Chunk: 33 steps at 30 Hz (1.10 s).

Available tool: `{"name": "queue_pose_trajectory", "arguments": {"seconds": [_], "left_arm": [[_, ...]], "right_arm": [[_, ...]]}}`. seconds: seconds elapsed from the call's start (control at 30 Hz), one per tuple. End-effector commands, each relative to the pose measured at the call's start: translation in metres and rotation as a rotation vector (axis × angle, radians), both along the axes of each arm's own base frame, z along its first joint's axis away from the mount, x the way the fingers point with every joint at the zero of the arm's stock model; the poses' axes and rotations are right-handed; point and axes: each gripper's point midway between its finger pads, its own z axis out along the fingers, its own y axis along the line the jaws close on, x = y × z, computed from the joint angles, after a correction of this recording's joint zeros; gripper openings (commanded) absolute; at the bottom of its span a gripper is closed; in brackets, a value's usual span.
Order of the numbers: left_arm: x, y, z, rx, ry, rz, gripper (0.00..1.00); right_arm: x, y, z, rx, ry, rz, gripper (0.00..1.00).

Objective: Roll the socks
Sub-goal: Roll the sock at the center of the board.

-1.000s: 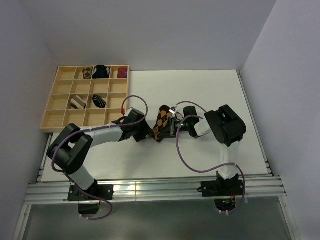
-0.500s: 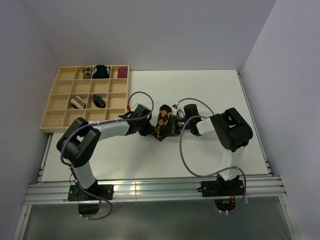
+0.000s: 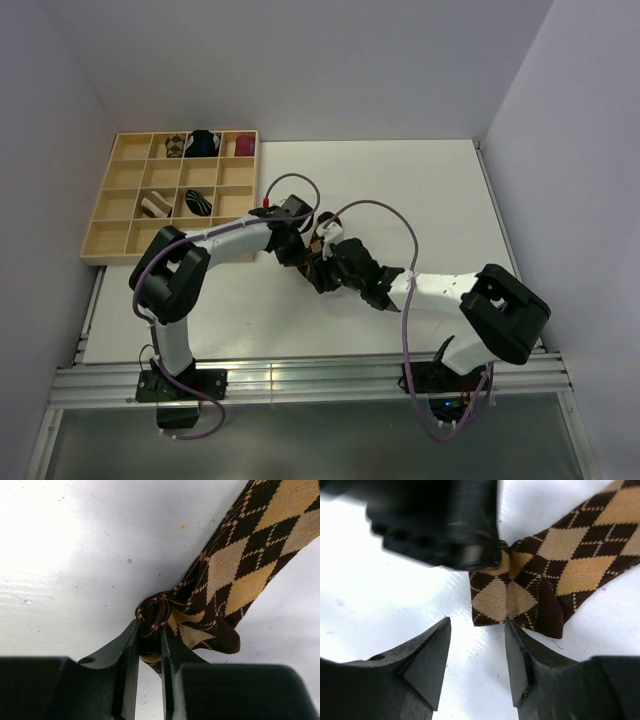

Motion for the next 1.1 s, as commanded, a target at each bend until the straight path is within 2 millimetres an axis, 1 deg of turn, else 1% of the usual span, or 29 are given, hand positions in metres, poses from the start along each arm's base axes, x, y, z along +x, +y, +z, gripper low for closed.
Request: {"name": "queue_pose_trajectory", "arguments": {"seconds": [0.0, 0.07, 0.1, 0.13, 0.2, 0.23, 0.27, 0.3, 0.33, 0.37, 0.4, 0.47, 0.5, 0.57, 0.6, 0.63, 0.67, 0.7, 0.73, 0.83, 0.87, 0.9, 0.93, 0.97, 1.0, 1.03, 1.07], "left_arm": [[-0.009, 0.017, -0.009, 0.115, 0.061, -0.069, 0.11], [-0.009, 0.016, -0.009, 0.111, 0.064, -0.073, 0.11], [-0.009, 0.015, -0.009, 0.108, 0.065, -0.082, 0.11], [-0.009, 0.015, -0.008, 0.108, 0.069, -0.082, 0.11], [-0.008, 0.014, -0.007, 0.109, 0.066, -0.093, 0.11], [-0.009, 0.015, -0.008, 0.112, 0.073, -0.094, 0.11], [-0.009, 0.014, -0.007, 0.111, 0.072, -0.097, 0.11], [-0.008, 0.015, -0.008, 0.114, 0.075, -0.102, 0.11], [-0.008, 0.013, -0.008, 0.108, 0.075, -0.102, 0.11], [-0.008, 0.012, -0.008, 0.102, 0.076, -0.108, 0.11], [-0.008, 0.012, -0.01, 0.101, 0.081, -0.108, 0.11], [-0.008, 0.01, -0.01, 0.095, 0.085, -0.117, 0.11], [-0.009, 0.009, -0.011, 0.092, 0.09, -0.121, 0.11], [-0.01, 0.008, -0.014, 0.09, 0.097, -0.128, 0.11], [-0.01, 0.007, -0.014, 0.089, 0.098, -0.132, 0.11], [-0.009, 0.007, -0.013, 0.085, 0.096, -0.13, 0.11], [-0.011, 0.007, -0.013, 0.081, 0.098, -0.131, 0.11], [-0.009, 0.005, -0.013, 0.069, 0.094, -0.136, 0.11], [-0.011, 0.004, -0.013, 0.064, 0.097, -0.137, 0.12], [-0.01, 0.002, -0.009, 0.042, 0.081, -0.142, 0.15], [-0.009, 0.003, -0.006, 0.037, 0.072, -0.137, 0.16], [-0.008, 0.004, -0.004, 0.036, 0.061, -0.135, 0.2], [-0.005, 0.004, -0.001, 0.032, 0.039, -0.129, 0.29], [-0.004, 0.007, 0.004, 0.029, 0.022, -0.118, 0.32], [-0.003, 0.008, 0.007, 0.026, 0.009, -0.112, 0.35], [0.002, 0.009, 0.011, 0.02, -0.017, -0.103, 0.4], [0.003, 0.013, 0.017, 0.009, -0.034, -0.087, 0.43]], "right_arm": [[0.013, -0.01, 0.012, -0.168, -0.226, -0.086, 0.55], [0.009, -0.003, 0.01, -0.206, -0.256, -0.072, 0.56], [0.005, 0.005, 0.014, -0.232, -0.295, -0.059, 0.56], [0.005, 0.006, 0.009, -0.262, -0.307, -0.063, 0.56], [0.005, 0.012, 0.009, -0.301, -0.345, -0.061, 0.57], [0.002, 0.016, 0.001, -0.327, -0.344, -0.045, 0.57], [0.002, 0.018, -0.001, -0.336, -0.345, -0.042, 0.57], [0.003, 0.022, 0.0, -0.335, -0.349, -0.044, 0.57], [0.004, 0.023, -0.005, -0.367, -0.365, -0.029, 0.57], [0.006, 0.025, -0.003, -0.377, -0.379, -0.025, 0.57], [0.005, 0.026, -0.007, -0.394, -0.384, -0.022, 0.57], [0.007, 0.03, -0.007, -0.402, -0.403, -0.019, 0.57], [0.007, 0.031, -0.011, -0.416, -0.403, -0.016, 0.57], [0.01, 0.033, -0.011, -0.425, -0.414, -0.014, 0.57], [0.01, 0.033, -0.017, -0.443, -0.411, -0.008, 0.56], [0.01, 0.034, -0.019, -0.451, -0.411, -0.004, 0.55], [0.011, 0.035, -0.02, -0.459, -0.413, 0.001, 0.53], [0.01, 0.035, -0.027, -0.472, -0.407, 0.007, 0.51], [0.01, 0.035, -0.029, -0.478, -0.403, 0.01, 0.44], [0.006, 0.036, -0.035, -0.481, -0.384, 0.032, 0.28], [0.005, 0.035, -0.036, -0.48, -0.374, 0.035, 0.17], [0.002, 0.038, -0.035, -0.459, -0.358, 0.054, 0.12], [0.002, 0.035, -0.036, -0.455, -0.336, 0.059, 0.08], [0.0, 0.035, -0.037, -0.435, -0.31, 0.066, 0.03], [-0.003, 0.037, -0.034, -0.406, -0.288, 0.089, 0.02], [-0.004, 0.034, -0.038, -0.389, -0.236, 0.117, 0.0], [-0.005, 0.034, -0.039, -0.366, -0.206, 0.128, 0.0]]}}
